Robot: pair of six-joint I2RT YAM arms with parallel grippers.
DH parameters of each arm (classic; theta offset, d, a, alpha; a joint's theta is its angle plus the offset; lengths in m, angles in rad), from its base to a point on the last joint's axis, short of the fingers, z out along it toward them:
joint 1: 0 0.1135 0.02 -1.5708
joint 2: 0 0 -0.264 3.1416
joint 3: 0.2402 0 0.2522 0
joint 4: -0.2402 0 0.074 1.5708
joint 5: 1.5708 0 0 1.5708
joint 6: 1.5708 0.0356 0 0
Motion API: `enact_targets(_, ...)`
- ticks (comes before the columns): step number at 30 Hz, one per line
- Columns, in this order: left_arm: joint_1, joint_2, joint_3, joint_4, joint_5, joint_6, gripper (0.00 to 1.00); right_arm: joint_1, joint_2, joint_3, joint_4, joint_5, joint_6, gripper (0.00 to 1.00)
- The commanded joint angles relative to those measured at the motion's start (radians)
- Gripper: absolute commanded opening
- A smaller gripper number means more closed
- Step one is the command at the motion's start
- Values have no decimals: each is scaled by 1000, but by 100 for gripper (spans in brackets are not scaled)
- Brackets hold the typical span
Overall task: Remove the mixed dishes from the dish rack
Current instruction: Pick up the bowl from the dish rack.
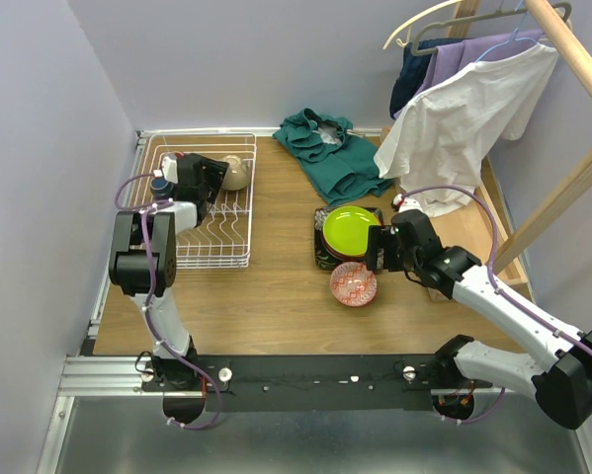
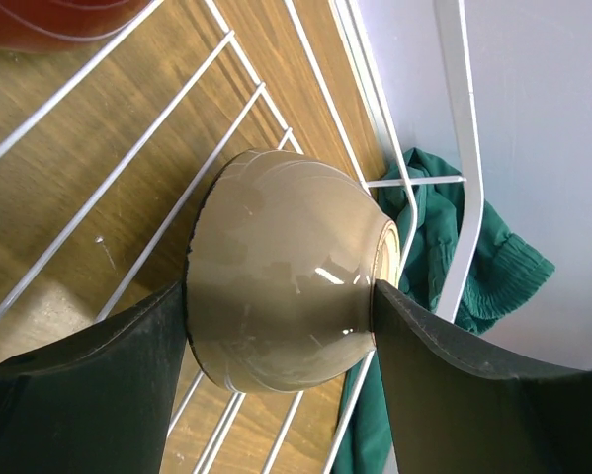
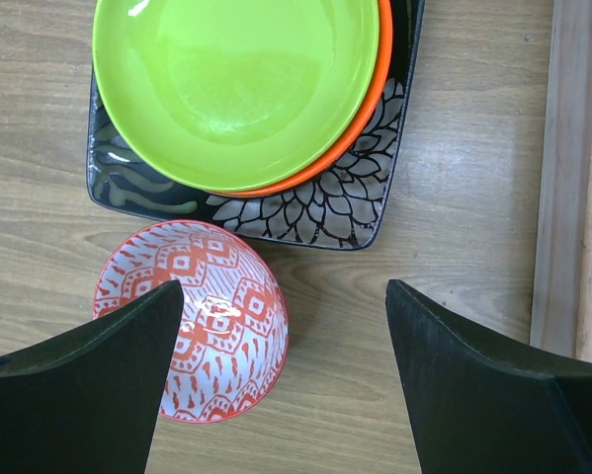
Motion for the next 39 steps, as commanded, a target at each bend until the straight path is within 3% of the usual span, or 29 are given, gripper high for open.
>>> enact_targets(1,7,-106,7,0,-47,83,32,5,-16,13,30,-23,-20,91)
enact_targets(14,10,-264,48,-192,-87,396,24,5,-25,13,60,-75,-24,91)
enact_targets(26,-11,-457,101,-348,-27,883,23,5,13,41,134,-147,-52,91)
enact_targets(31,-57,-537,108,-422,-1,1068,23,5,47,62,171,-189,-57,91)
enact_targets(39,-274,-674,38,-474,-10,1450,24,5,113,110,205,-269,-64,91)
